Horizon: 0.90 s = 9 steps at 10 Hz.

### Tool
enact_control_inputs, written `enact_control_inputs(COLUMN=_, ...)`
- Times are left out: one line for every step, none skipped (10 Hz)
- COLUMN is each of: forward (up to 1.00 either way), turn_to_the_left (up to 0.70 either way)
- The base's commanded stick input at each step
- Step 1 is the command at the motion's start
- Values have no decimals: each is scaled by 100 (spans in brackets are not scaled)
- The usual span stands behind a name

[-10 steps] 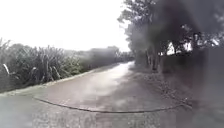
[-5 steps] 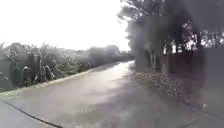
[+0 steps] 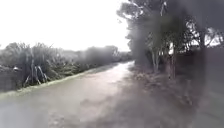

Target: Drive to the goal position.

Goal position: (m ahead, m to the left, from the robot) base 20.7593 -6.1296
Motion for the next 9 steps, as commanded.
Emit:
enact_control_inputs(forward=100, turn_to_the_left=0)
enact_control_inputs(forward=100, turn_to_the_left=0)
enact_control_inputs(forward=100, turn_to_the_left=0)
enact_control_inputs(forward=100, turn_to_the_left=0)
enact_control_inputs(forward=100, turn_to_the_left=0)
enact_control_inputs(forward=100, turn_to_the_left=0)
enact_control_inputs(forward=100, turn_to_the_left=0)
enact_control_inputs(forward=100, turn_to_the_left=0)
enact_control_inputs(forward=100, turn_to_the_left=0)
